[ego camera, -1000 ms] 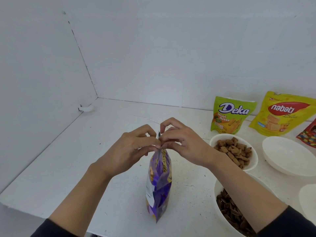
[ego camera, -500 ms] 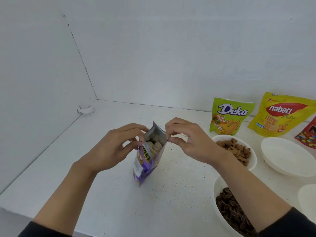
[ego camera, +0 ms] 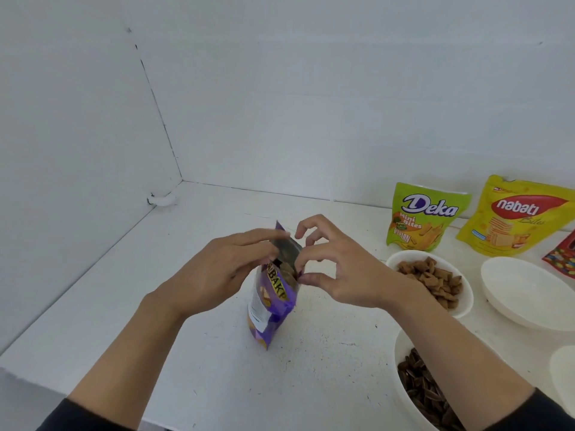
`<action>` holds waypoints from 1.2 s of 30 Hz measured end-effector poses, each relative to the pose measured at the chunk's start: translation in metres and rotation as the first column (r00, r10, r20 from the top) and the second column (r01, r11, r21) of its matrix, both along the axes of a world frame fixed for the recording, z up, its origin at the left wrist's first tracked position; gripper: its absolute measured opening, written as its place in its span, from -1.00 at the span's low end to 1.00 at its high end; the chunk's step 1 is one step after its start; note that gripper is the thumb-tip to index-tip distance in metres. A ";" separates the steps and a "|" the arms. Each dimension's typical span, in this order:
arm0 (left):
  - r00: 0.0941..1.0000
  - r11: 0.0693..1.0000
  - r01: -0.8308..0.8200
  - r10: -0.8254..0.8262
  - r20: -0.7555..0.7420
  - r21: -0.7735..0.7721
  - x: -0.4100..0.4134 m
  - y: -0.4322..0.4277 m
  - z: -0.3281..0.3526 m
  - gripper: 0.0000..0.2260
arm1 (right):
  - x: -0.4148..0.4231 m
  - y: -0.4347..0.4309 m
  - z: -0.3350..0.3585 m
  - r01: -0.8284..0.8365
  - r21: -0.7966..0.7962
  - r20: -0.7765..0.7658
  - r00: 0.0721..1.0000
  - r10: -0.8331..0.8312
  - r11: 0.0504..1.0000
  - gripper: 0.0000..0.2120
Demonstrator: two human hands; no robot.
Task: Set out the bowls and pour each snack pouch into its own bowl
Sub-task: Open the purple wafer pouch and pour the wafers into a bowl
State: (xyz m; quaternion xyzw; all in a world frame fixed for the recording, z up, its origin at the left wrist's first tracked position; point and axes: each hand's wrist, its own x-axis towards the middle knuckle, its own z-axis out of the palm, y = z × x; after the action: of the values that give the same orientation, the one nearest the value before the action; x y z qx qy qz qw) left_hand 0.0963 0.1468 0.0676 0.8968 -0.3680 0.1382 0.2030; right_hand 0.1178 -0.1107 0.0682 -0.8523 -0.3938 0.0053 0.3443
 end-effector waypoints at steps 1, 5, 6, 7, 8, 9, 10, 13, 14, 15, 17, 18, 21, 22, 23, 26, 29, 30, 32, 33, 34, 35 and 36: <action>1.000 1.000 0.008 -0.008 -0.008 0.011 -0.001 0.001 0.000 -0.84 | 0.003 -0.003 0.002 0.003 -0.036 0.012 1.000 -0.002 0.999 -0.94; 0.997 1.000 -0.007 0.007 -0.082 -0.001 -0.001 0.014 0.001 -0.84 | 0.015 -0.015 0.006 0.043 -0.093 0.018 0.999 -0.041 0.995 -0.94; 0.996 1.000 -0.018 0.017 -0.089 -0.007 0.000 0.018 0.001 -0.83 | 0.018 -0.018 0.005 0.062 -0.088 0.020 0.998 -0.060 0.994 -0.95; 0.995 0.999 -0.037 0.036 -0.089 -0.015 0.000 0.022 0.000 -0.81 | 0.021 -0.021 0.004 0.076 -0.085 0.027 0.997 -0.074 0.993 -0.97; 0.995 0.997 -0.066 0.064 -0.081 -0.026 0.000 0.024 -0.002 -0.81 | 0.022 -0.023 0.003 0.085 -0.085 0.038 0.996 -0.082 0.993 -0.97; 0.993 0.994 -0.097 0.094 -0.078 -0.042 0.000 0.024 -0.002 -0.81 | 0.023 -0.022 0.003 0.092 -0.088 0.051 0.995 -0.088 0.992 -0.92; 0.990 0.991 -0.118 0.112 -0.086 -0.063 -0.001 0.022 -0.002 -0.80 | 0.023 -0.021 0.002 0.097 -0.087 0.060 0.994 -0.092 0.991 -0.87; 0.990 0.988 -0.098 0.085 -0.111 -0.117 -0.001 0.008 -0.001 -0.77 | 0.018 -0.013 0.000 0.090 -0.033 0.088 0.992 -0.087 0.995 -0.82; 0.991 0.989 -0.087 0.073 -0.116 -0.119 0.000 0.003 0.000 -0.79 | 0.018 -0.011 -0.001 0.083 -0.015 0.087 0.993 -0.081 0.996 -0.83; 0.991 0.989 -0.075 0.060 -0.123 -0.127 0.000 -0.001 0.000 -0.80 | 0.017 -0.009 -0.001 0.073 0.002 0.077 0.994 -0.073 0.997 -0.83; 0.990 0.987 -0.056 0.036 -0.134 -0.149 0.000 -0.006 0.001 -0.82 | 0.014 -0.004 0.000 0.045 0.045 0.022 0.999 -0.046 0.998 -0.82; 0.991 0.987 -0.044 0.023 -0.133 -0.156 -0.001 -0.007 0.001 -0.84 | 0.011 -0.001 0.000 0.032 0.063 -0.023 0.999 -0.031 0.998 -0.81; 0.993 0.988 -0.016 -0.003 -0.121 -0.150 -0.001 -0.008 0.001 -0.86 | 0.004 0.005 -0.001 0.012 0.075 -0.126 0.992 -0.002 0.997 -0.84; 0.993 0.987 -0.019 0.001 -0.115 -0.157 0.000 -0.005 0.001 -0.86 | 0.003 0.005 -0.001 0.015 0.085 -0.144 0.990 -0.003 0.996 -0.85; 0.995 0.984 -0.031 0.014 -0.101 -0.173 0.001 -0.001 0.001 -0.85 | 0.004 0.004 0.000 0.023 0.103 -0.147 0.989 -0.008 0.994 -0.79; 0.993 0.973 -0.115 0.105 -0.059 -0.201 0.005 0.014 0.001 -0.81 | 0.008 0.000 0.004 0.047 0.155 -0.129 0.991 -0.027 0.987 -0.65; 0.991 0.972 -0.136 0.131 -0.039 -0.191 0.009 0.016 -0.001 -0.78 | 0.010 0.006 0.006 0.052 0.137 -0.080 0.996 -0.041 0.989 -0.75; 0.991 0.971 -0.132 0.125 -0.047 -0.198 0.010 0.014 -0.002 -0.78 | 0.011 0.009 0.005 0.059 0.137 -0.073 0.996 -0.049 0.989 -0.78; 0.991 0.966 -0.125 0.112 -0.070 -0.225 0.010 0.011 -0.003 -0.79 | 0.010 0.014 0.004 0.069 0.130 -0.038 0.997 -0.065 0.989 -0.76; 0.991 0.962 -0.127 0.110 -0.082 -0.241 0.010 0.010 -0.003 -0.81 | 0.009 0.016 0.004 0.067 0.118 -0.002 0.998 -0.068 0.991 -0.75; 0.989 0.955 -0.133 0.112 -0.096 -0.263 0.010 0.009 -0.003 -0.82 | 0.008 0.018 0.004 0.064 0.110 0.038 0.997 -0.069 0.992 -0.75; 0.987 0.946 -0.145 0.116 -0.114 -0.291 0.009 0.008 -0.003 -0.83 | 0.006 0.020 0.004 0.066 0.114 0.071 0.995 -0.074 0.991 -0.76; 0.983 0.934 -0.160 0.120 -0.142 -0.319 0.008 0.008 -0.002 -0.84 | 0.005 0.021 0.006 0.072 0.133 0.092 0.992 -0.085 0.989 -0.76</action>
State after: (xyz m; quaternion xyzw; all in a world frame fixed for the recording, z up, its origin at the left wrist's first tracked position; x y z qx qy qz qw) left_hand 0.1040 0.1544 0.0656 0.8810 -0.2621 0.1573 0.3612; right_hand 0.1230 -0.0893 0.0740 -0.8424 -0.3756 -0.0753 0.3791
